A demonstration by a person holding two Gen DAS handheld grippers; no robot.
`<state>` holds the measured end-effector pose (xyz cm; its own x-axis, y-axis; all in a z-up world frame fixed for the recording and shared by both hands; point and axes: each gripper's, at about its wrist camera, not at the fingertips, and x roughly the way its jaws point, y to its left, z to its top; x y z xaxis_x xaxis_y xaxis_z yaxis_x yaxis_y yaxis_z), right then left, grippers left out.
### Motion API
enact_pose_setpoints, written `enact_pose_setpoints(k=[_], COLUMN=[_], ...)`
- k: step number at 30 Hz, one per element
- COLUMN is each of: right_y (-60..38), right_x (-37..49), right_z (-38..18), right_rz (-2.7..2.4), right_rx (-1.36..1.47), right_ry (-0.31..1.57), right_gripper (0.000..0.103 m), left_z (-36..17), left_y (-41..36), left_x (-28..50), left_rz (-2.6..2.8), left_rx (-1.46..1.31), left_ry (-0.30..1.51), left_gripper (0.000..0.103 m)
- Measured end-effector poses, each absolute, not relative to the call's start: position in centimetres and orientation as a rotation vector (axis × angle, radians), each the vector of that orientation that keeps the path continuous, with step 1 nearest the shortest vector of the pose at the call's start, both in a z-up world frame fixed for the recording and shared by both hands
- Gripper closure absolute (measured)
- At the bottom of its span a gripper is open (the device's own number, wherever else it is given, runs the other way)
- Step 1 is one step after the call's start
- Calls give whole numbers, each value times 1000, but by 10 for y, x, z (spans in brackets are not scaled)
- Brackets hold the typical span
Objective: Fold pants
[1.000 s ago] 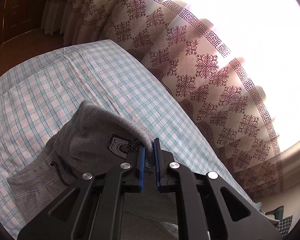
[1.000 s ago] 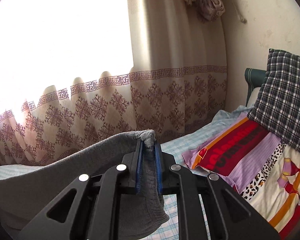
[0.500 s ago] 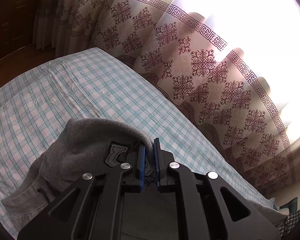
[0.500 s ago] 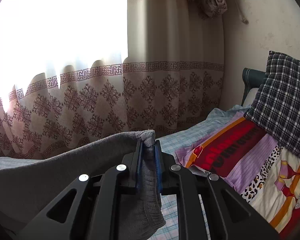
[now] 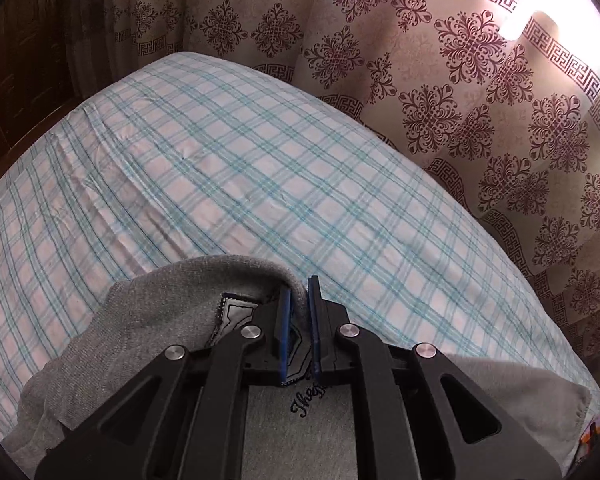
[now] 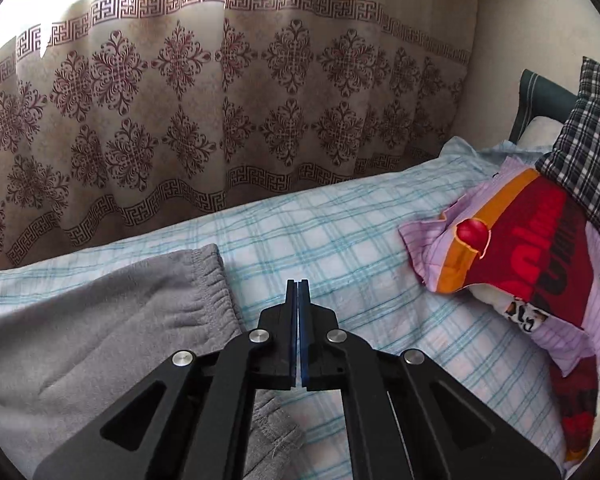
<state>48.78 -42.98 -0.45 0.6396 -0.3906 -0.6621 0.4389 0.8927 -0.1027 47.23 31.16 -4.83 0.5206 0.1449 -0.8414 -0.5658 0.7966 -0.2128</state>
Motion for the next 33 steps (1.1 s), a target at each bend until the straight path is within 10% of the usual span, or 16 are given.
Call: enact_pose_setpoints(k=[8, 12, 15, 33], right_y=[-404, -382, -362, -420], right_x=[466, 451, 443, 420], right_z=[-24, -27, -35, -15], right_rz=[-357, -217, -227, -528], right_rx=[91, 84, -66, -31], right_ry=[779, 797, 807, 813], right_gripper=[88, 35, 35, 25], left_z=[-83, -64, -48, -91], left_y=[311, 307, 310, 352], left_x=[489, 481, 467, 386], left_rz=[419, 379, 358, 520], left_rx=[-421, -398, -381, -250], left_ry=[1039, 1006, 962, 1076], left_gripper=[75, 35, 22, 20])
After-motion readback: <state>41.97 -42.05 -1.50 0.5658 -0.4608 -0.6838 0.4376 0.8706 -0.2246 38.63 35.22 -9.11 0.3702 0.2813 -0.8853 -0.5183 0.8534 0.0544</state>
